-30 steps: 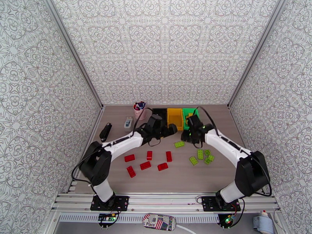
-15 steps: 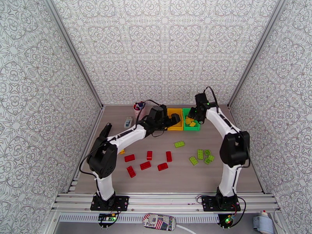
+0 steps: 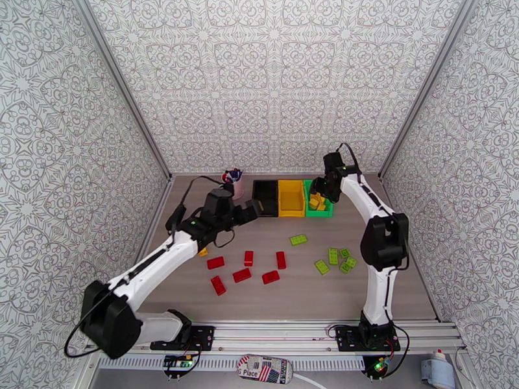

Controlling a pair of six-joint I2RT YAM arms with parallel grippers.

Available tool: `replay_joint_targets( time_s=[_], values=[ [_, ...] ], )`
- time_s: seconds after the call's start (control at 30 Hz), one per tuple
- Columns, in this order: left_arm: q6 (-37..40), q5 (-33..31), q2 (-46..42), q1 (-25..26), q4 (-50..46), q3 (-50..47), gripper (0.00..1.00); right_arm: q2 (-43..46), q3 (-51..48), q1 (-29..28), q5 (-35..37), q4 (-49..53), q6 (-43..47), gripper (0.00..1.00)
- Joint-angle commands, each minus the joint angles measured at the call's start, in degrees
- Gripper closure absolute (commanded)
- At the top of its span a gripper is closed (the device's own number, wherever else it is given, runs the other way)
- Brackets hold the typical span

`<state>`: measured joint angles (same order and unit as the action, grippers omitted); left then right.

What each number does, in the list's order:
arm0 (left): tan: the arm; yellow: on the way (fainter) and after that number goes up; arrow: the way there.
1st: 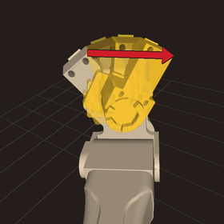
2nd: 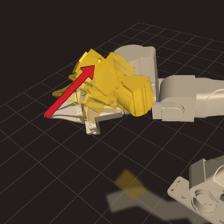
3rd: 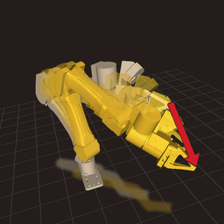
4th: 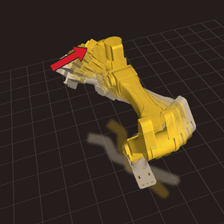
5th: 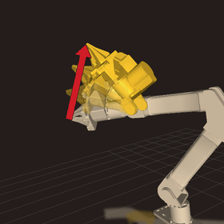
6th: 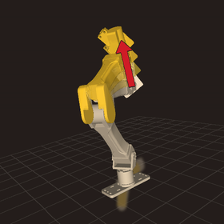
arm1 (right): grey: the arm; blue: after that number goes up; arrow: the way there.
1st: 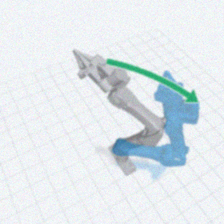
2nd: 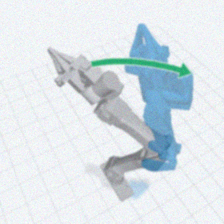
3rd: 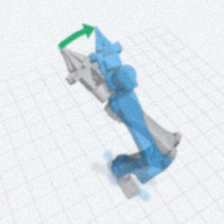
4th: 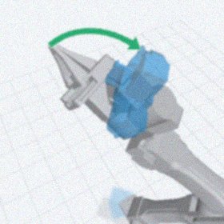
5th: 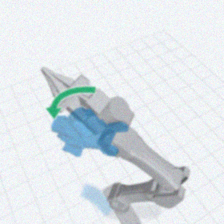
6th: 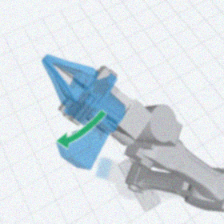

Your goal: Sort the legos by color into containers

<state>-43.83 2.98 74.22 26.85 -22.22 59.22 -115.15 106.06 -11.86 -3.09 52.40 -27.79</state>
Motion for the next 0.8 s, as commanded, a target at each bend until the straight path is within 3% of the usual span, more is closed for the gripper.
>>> replay_joint_targets(
  time_s=[0.0,0.4,0.77],
  values=[
    [2.6,-5.1,-2.5,-1.9,-8.4,-2.5,0.01,6.6,-5.0,-2.4,-2.2,-2.9,1.0,0.30],
    [3.1,-8.0,-9.8,-11.8,-15.8,-10.1,0.03,15.1,-18.4,-15.9,-0.4,-7.5,-0.3,0.27],
    [3.2,-4.3,-12.0,-22.9,-15.1,-17.7,0.03,11.6,-21.4,-32.1,-1.6,-13.0,-3.6,0.25]
  ],
)
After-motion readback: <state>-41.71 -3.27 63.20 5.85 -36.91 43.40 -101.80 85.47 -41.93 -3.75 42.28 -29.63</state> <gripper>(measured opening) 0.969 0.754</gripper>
